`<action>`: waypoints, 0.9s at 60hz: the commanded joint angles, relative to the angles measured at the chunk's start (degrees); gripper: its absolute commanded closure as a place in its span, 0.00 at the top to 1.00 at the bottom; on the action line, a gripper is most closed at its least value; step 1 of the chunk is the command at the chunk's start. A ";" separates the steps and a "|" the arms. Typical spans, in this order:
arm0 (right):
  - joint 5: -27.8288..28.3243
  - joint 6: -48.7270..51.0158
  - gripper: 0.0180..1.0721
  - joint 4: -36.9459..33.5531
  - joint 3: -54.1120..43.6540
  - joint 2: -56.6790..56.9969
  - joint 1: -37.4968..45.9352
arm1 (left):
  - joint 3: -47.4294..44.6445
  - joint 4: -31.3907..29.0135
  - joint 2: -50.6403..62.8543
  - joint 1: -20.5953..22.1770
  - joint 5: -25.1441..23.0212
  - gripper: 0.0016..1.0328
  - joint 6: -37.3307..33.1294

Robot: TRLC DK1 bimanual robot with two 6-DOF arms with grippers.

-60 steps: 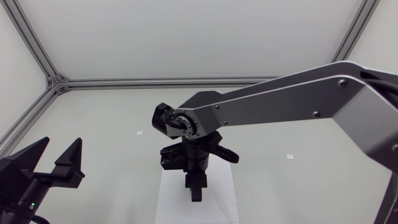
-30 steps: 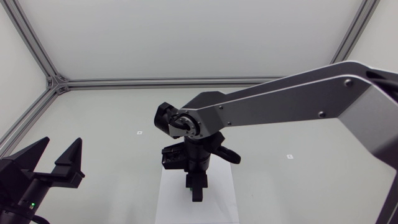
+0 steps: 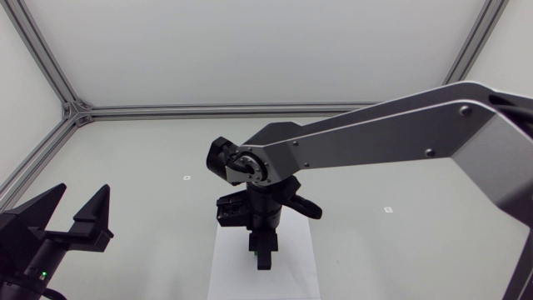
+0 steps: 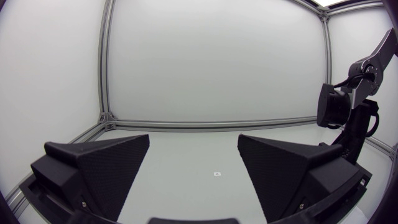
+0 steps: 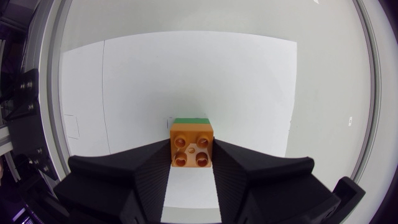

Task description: Pick up the orange 2x2 brick with the right arm and stack it on top of the green 2x2 brick in the center

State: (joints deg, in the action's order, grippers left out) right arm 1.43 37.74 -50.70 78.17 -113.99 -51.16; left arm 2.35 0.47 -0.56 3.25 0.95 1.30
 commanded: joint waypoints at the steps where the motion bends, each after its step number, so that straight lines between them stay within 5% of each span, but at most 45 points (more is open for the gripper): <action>1: -0.20 0.32 0.19 -1.33 -2.94 -3.87 0.00 | -2.35 -0.65 -0.15 0.45 -0.16 0.96 -0.33; 54: -0.46 -0.29 0.51 -2.30 -2.06 -2.28 -0.26 | -2.35 -0.65 -0.15 0.45 -0.16 0.96 -0.33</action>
State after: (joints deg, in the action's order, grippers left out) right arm 1.21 37.71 -51.68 77.95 -114.50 -51.22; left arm 2.35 0.47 -0.56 3.25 0.95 1.28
